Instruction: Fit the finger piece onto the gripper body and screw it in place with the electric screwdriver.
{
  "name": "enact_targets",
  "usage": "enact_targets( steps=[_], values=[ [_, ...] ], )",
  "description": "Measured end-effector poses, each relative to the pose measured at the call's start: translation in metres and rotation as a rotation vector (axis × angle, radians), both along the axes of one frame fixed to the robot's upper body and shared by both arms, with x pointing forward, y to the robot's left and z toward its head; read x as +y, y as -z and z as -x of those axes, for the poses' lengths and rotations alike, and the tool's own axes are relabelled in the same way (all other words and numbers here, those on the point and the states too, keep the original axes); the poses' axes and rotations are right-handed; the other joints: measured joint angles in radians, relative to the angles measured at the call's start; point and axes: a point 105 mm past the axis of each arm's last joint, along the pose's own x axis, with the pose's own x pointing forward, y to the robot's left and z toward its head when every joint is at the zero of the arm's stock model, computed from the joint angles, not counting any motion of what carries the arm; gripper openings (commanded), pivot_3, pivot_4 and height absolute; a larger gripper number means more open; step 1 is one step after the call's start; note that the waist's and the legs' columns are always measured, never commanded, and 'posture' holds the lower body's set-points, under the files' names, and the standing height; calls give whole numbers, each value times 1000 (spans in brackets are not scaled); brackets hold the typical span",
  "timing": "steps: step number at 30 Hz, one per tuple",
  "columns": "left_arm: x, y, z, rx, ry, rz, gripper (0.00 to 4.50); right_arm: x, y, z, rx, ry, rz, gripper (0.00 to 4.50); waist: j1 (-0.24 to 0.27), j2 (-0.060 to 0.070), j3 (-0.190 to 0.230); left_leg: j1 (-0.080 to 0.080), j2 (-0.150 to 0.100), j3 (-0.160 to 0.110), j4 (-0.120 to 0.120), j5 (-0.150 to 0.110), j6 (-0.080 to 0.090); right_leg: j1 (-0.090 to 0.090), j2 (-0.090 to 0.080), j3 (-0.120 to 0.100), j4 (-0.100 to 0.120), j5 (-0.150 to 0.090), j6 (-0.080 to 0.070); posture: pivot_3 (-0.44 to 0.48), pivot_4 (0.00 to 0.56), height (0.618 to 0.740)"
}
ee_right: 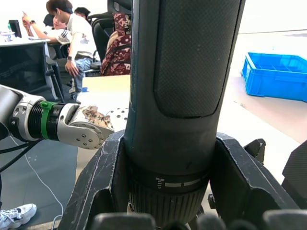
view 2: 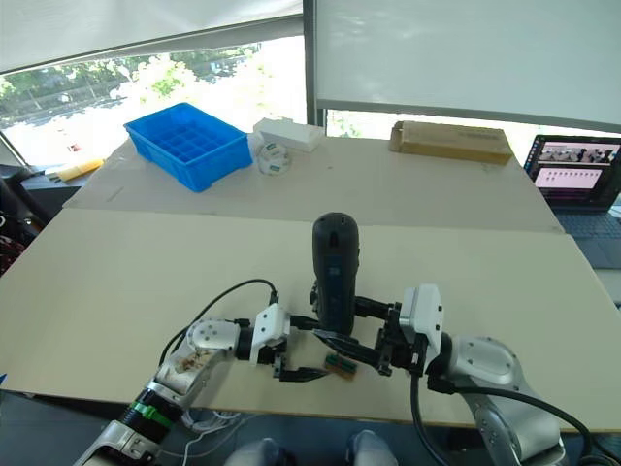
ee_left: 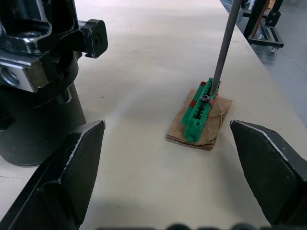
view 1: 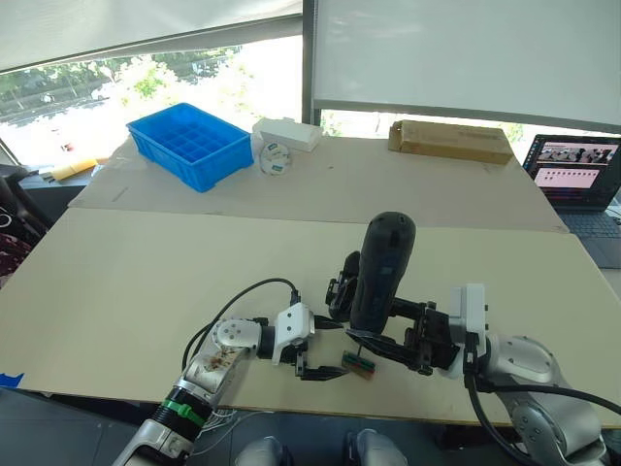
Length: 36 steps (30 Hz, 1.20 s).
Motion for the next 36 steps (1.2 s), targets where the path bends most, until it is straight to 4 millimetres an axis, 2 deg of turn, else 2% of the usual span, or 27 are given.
enact_targets(
  steps=[36],
  values=[
    [-1, 0, 0, -7, 5, 3, 4407, -5, 6, -4, -7, 30, 10, 1943, 3, 0, 0, 0, 0, 0, -1, 0, 1, 0, 0, 0, -1, 0, 0, 0, 150, 740]
  ],
)
